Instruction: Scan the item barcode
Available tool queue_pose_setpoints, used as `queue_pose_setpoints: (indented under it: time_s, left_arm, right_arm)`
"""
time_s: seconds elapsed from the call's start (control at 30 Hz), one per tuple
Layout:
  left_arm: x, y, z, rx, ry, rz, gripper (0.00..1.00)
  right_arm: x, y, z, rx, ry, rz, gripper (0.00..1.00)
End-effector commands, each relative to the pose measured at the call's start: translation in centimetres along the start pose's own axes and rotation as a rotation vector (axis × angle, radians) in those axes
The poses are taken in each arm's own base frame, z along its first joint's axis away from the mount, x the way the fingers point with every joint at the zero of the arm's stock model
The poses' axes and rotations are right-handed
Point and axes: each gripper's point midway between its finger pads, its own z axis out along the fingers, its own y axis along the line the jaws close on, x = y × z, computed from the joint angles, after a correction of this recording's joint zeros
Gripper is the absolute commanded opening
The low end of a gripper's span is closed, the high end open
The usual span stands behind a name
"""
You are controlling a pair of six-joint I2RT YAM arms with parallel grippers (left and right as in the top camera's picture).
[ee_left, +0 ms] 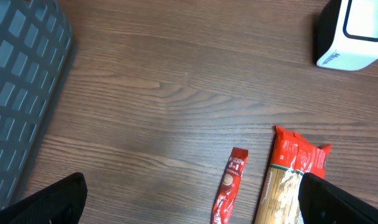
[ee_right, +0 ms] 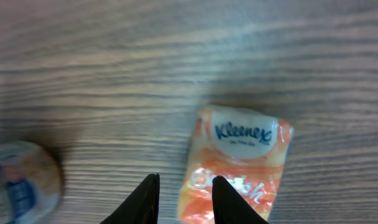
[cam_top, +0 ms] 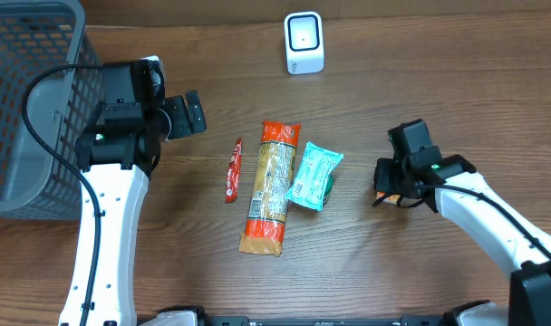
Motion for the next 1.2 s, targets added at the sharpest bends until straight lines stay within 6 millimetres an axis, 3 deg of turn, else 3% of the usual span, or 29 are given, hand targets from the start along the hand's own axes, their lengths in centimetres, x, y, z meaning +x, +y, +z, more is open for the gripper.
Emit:
queue_pose_setpoints:
  time_s: [0.0, 0.3, 0.43, 0.63, 0.9, 1.03, 1.17]
  left_arm:
    - [-0.2, 0.2, 0.1, -0.012, -0.004, 0.013, 1.00]
    - [-0.2, 0.2, 0.1, -0.012, -0.004, 0.013, 1.00]
    - [-0.2, 0.2, 0.1, -0.012, -0.004, 0.013, 1.00]
    - [-0.2, 0.2, 0.1, -0.012, -0.004, 0.013, 1.00]
    - [-0.2, 0.2, 0.1, -0.012, -0.004, 0.013, 1.00]
    - [-0.2, 0.2, 0.1, -0.012, -0.004, 0.013, 1.00]
    - [-0.2, 0.2, 0.1, -0.012, -0.004, 0.013, 1.00]
  right_arm:
    - [0.5, -0.7, 1.0, 0.044, 0.009, 0.000, 0.29]
    - [2.4, -2.4, 0.9, 0.131, 0.082, -0.004, 0.29]
    - [3.0, -4.1, 0.5, 0.220, 0.097, -0.013, 0.35]
    - [2.6, -6.7, -0.2, 0.371, 0.065, -0.032, 0.43]
    - [2.4, -6.9, -0.3, 0.380, 0.057, -0.044, 0.50]
    - [1.2, -8.0, -1.0, 0.461, 0.002, -0.052, 0.54]
    - [0.3, -7.5, -1.3, 0.448, -0.019, -0.047, 0.58]
